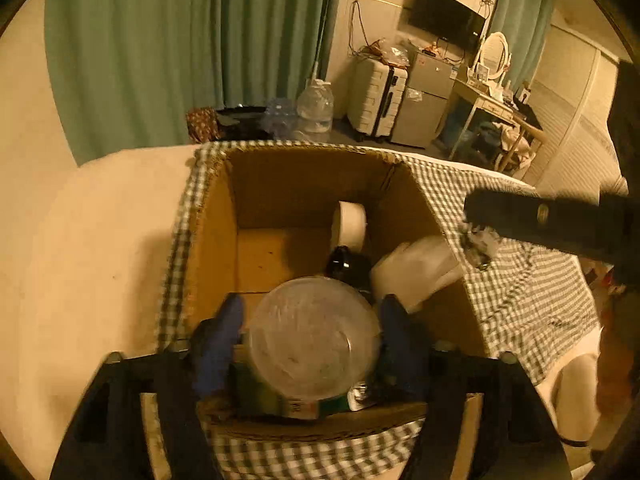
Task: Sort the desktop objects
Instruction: 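Lower the water bottle and figurine into the cardboard box and open both grippers, then grasp the floral tissue pack with the left gripper while the right grasps the snack sachet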
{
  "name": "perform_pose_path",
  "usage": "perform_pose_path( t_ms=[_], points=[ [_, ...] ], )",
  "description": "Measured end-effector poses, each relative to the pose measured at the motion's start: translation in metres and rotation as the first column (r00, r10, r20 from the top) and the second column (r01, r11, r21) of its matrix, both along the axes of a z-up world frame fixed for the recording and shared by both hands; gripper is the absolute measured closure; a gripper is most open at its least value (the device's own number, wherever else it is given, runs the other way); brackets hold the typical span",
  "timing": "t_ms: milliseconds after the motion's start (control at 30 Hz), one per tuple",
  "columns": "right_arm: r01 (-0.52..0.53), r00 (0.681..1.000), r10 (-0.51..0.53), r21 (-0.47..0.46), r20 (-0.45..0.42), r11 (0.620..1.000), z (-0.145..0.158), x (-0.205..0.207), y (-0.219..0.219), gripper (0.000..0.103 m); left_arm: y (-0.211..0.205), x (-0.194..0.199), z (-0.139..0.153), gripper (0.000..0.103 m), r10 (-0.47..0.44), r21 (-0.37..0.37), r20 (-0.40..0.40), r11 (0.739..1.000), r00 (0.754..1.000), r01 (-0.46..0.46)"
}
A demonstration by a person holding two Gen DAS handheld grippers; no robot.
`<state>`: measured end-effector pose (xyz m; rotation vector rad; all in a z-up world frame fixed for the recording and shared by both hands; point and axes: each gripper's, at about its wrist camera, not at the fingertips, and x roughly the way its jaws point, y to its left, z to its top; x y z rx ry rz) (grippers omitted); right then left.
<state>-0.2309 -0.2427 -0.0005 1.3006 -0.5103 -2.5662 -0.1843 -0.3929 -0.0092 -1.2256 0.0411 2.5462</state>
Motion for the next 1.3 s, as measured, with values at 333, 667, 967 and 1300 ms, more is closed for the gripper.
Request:
perform_pose_path(
  t_ms=[333,667,967,1300],
  points=[
    [0.084,0.995,-0.081,0.044,-0.057,0.996,0.020,0.044,0.053,0.030,0.006,0.022,0.011,0.017,-0.015,0.046,0.006,0.999,1.000,0.015],
    [0.217,0.965,-0.190,0.146,-0.180,0.965,0.047,0.118,0.167,0.030,0.124,0.068,0.028,0.004,-0.054,0.011,-0.006,0.998,0.999,0.054],
    [0.336,0.928,-0.307,0.113,-0.212,0.935,0.024,0.163,0.267,0.026,0.272,0.088,-0.002,0.003,-0.189,-0.074,-0.095,0.980,0.977,0.183],
    [0.557,0.800,-0.525,0.032,-0.290,0.830,-0.061,0.178,0.363,0.025,0.355,0.039,-0.080,0.003,-0.212,-0.180,0.021,0.961,0.977,0.212]
  ],
)
